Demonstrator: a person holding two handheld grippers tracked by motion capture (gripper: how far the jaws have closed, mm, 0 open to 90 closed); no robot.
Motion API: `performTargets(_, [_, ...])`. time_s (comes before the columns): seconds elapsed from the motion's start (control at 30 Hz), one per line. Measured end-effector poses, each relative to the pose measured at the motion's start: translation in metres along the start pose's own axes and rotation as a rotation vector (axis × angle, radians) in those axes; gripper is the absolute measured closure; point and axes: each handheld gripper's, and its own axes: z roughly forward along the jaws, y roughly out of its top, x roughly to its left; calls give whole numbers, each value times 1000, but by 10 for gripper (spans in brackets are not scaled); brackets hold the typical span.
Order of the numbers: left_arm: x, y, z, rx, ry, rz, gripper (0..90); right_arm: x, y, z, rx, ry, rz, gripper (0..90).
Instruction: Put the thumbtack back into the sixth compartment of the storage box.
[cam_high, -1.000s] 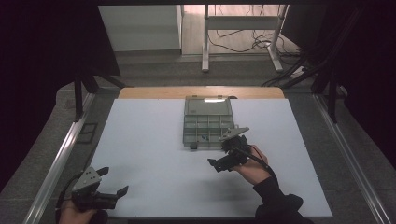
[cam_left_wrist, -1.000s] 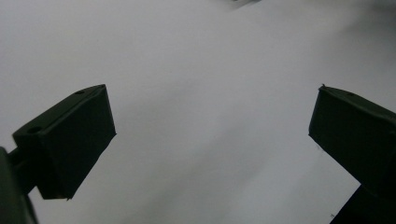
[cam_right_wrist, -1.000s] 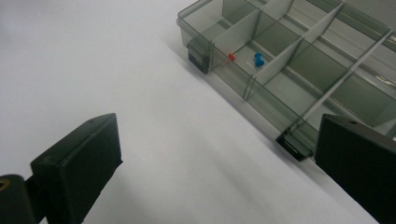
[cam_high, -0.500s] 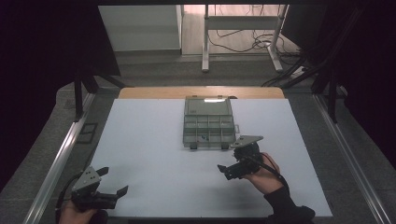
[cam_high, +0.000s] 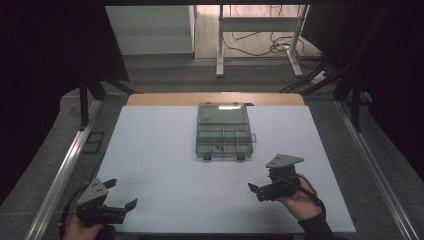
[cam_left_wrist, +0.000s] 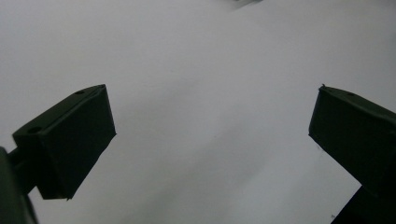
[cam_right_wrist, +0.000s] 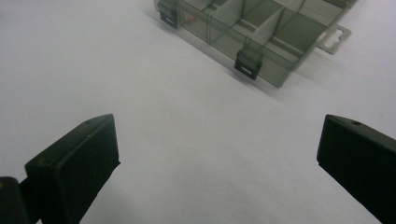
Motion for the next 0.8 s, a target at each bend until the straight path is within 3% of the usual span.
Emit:
performTargets(0.2, [0, 0, 0, 0, 2, -1, 6, -3, -19, -14, -27, -13, 52, 0])
performTargets(0.47, [0, -1, -1, -1, 3, -6, 6, -12, -51, -30, -83, -109, 134, 0])
performTargets(0.67, [0, -1, -1, -4, 5, -9, 7, -18, -71, -33, -66, -132, 187, 0])
performTargets(0.8, [-1, -1, -1, -5, 5, -7, 6, -19, -71, -33, -63, -141, 199, 0])
